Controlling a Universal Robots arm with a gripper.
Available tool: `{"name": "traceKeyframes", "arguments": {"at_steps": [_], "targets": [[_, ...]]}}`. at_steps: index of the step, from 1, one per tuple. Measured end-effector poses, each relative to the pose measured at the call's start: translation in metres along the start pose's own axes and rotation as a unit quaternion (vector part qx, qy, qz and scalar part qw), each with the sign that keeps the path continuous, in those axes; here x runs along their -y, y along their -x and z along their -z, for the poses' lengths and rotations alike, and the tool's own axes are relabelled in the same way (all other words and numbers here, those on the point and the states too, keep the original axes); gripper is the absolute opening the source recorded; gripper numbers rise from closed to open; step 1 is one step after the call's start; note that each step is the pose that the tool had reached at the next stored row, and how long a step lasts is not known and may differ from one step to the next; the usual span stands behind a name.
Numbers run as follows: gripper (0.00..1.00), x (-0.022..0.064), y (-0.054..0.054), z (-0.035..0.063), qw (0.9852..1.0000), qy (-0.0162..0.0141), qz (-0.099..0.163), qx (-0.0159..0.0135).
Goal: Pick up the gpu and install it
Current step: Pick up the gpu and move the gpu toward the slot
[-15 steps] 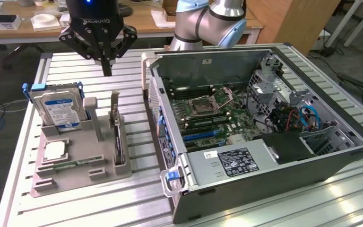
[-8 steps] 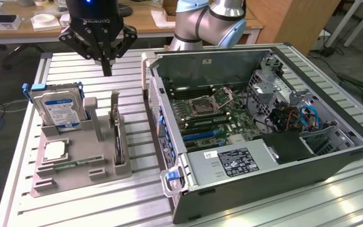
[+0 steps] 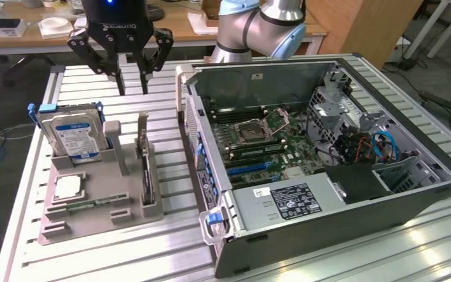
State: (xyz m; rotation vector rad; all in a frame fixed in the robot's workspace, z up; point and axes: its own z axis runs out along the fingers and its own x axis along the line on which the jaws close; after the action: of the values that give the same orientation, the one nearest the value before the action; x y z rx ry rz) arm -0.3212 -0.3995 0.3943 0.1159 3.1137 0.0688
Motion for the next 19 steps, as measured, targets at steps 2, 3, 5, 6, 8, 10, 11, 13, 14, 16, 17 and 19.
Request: {"name": "traceKeyframes", "arguments": {"at_steps": [2,3,5,6,8,10,11,13,14,16,17,19], "targets": [[0.42,0.0,0.0,0.0,1.0,0.0,0.0,0.0],[0.42,0.0,0.0,0.0,1.0,0.0001,0.002,-0.0001],[0.42,0.0,0.0,0.0,0.9999,0.0005,0.012,-0.0006],[0.42,0.0,0.0,0.0,0.9999,0.0008,0.017,-0.0008],[0.42,0.0,0.0,-0.0001,0.9997,0.0014,0.024,-0.0011],[0.42,0.0005,0.0,-0.0001,0.9996,0.0023,0.029,-0.0015],[0.42,0.0008,0.0,-0.0004,0.9995,0.0027,0.03,-0.0014],[0.42,0.0013,-0.0001,-0.0023,0.9995,0.0028,0.032,-0.0015],[0.42,0.0017,0.0,-0.0033,0.9994,0.0028,0.033,-0.0016],[0.42,0.0026,0.0,-0.0056,0.9994,0.0029,0.035,-0.0017],[0.42,0.003,0.0,-0.0066,0.9994,0.0029,0.036,-0.0017],[0.42,0.0041,0.0,-0.0085,0.9993,0.003,0.038,-0.0018]]}}
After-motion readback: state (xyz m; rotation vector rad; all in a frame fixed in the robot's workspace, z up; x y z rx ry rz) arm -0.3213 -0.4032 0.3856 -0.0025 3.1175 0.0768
